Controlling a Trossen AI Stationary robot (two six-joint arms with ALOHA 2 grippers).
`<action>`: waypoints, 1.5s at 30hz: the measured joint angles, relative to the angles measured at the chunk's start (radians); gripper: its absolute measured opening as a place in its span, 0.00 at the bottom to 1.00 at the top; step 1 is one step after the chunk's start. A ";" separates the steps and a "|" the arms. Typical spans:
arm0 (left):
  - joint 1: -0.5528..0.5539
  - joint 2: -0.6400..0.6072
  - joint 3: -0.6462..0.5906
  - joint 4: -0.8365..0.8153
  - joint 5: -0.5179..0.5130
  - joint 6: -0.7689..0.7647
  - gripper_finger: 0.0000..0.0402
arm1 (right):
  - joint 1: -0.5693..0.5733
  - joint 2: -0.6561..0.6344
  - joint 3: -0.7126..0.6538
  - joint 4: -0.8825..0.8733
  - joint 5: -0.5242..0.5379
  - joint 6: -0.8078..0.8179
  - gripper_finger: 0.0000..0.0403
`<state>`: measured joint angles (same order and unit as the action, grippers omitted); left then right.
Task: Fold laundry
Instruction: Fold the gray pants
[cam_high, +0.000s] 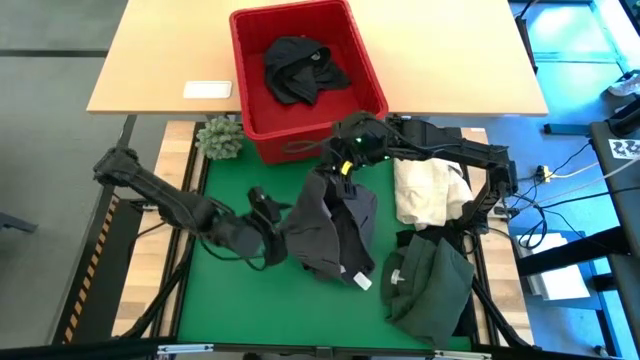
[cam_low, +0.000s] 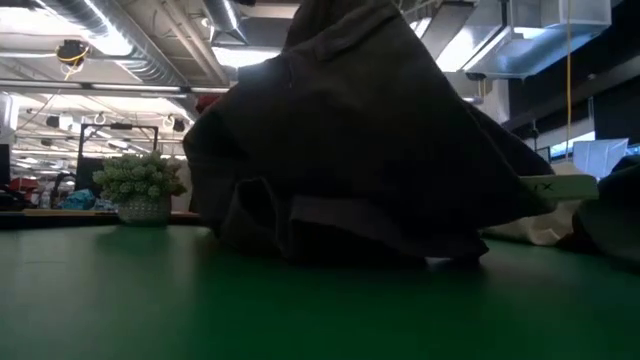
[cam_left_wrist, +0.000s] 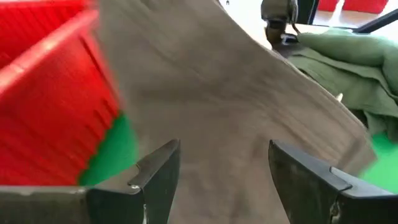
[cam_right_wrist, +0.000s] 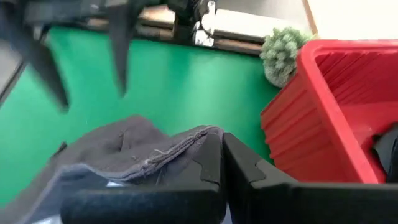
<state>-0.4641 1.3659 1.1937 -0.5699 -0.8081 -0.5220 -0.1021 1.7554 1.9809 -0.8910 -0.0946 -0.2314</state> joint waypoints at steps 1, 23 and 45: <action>-0.010 0.023 -0.009 0.027 0.000 -0.017 0.59 | -0.002 0.000 0.001 0.012 -0.005 0.011 0.00; -0.073 0.268 -0.014 0.094 -0.107 0.289 0.63 | -0.002 0.000 0.001 0.001 -0.095 0.081 0.00; 0.077 0.387 -0.014 0.125 -0.198 0.351 0.63 | -0.002 0.000 0.002 0.007 -0.109 0.070 0.00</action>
<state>-0.3868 1.7526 1.1797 -0.4449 -1.0060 -0.1706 -0.1043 1.7554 1.9827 -0.8845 -0.2032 -0.1616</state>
